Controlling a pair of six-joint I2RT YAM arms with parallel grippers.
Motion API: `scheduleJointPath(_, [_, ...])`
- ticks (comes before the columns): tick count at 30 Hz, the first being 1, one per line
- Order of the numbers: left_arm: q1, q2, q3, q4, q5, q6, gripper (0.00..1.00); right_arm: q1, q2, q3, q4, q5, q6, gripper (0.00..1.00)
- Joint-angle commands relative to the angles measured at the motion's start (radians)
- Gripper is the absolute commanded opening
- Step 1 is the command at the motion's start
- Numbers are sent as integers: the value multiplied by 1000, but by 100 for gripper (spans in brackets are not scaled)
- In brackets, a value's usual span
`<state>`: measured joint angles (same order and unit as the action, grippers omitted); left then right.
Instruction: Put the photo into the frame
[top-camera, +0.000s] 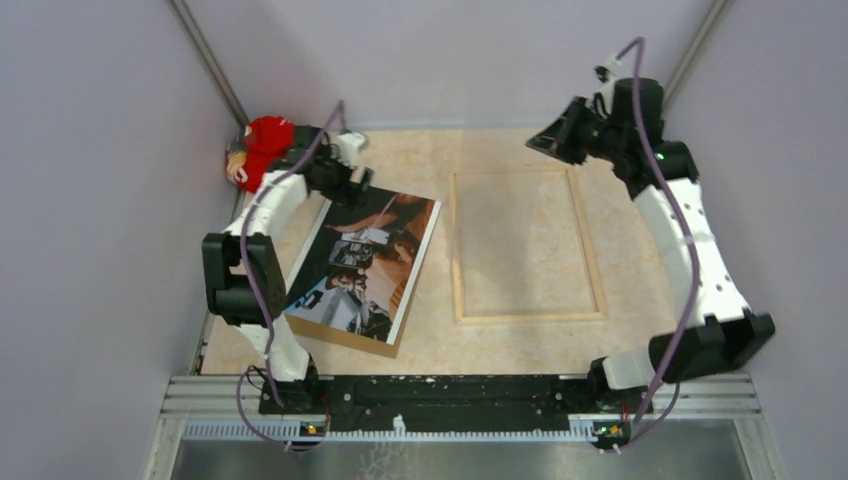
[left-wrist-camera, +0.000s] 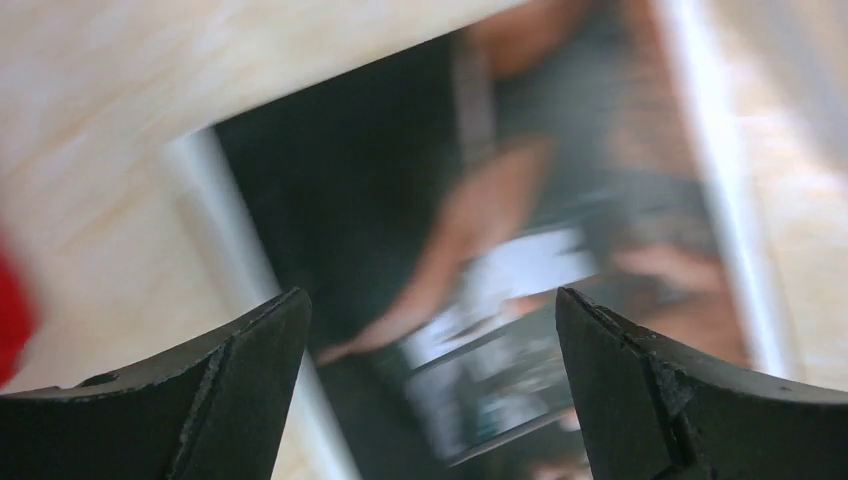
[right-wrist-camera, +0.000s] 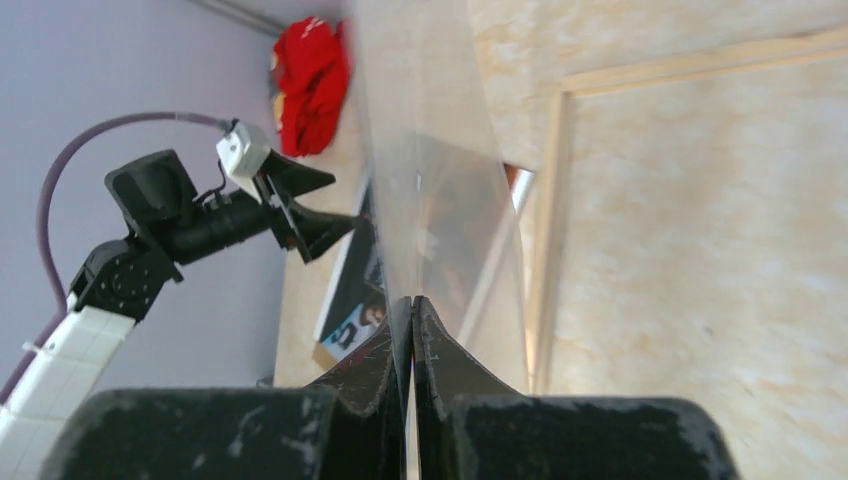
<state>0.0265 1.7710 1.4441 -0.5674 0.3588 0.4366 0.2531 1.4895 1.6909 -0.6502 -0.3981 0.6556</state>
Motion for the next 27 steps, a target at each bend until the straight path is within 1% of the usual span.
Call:
scheduleJointPath(1, [-242,-24,-65,19,101,-126,99,-111,-204,-105,-204,17,-80,0])
scheduleJointPath(3, [-339,1,-88,65,61,-150,99,-139,-291,-135,-243,77,-92,0])
scheduleJointPath(6, [-465,28,-132,158,-34,-128,99,-146,-385,-159,-290,142,-94,0])
scheduleJointPath(9, [-563,54,-154,230,-170,-72,99,-146,-423,-156,-346,173,-100,0])
scheduleJointPath(11, [-603,64,-173,275,-239,-38,99,-146,-438,-158,-370,188,-106,0])
scheduleJointPath(15, [-648,92,-203,338,-346,14,99,-146,-454,-163,-389,208,-112,0])
scheduleJointPath(17, [-658,116,-212,353,-423,22,99,-146,-453,-163,-392,214,-114,0])
scheduleJointPath(24, [-656,136,-314,464,-605,85,99,-146,-441,-158,-388,211,-119,0])
scheduleJointPath(27, [-642,135,-355,507,-649,119,99,-146,-439,-166,-373,191,-115,0])
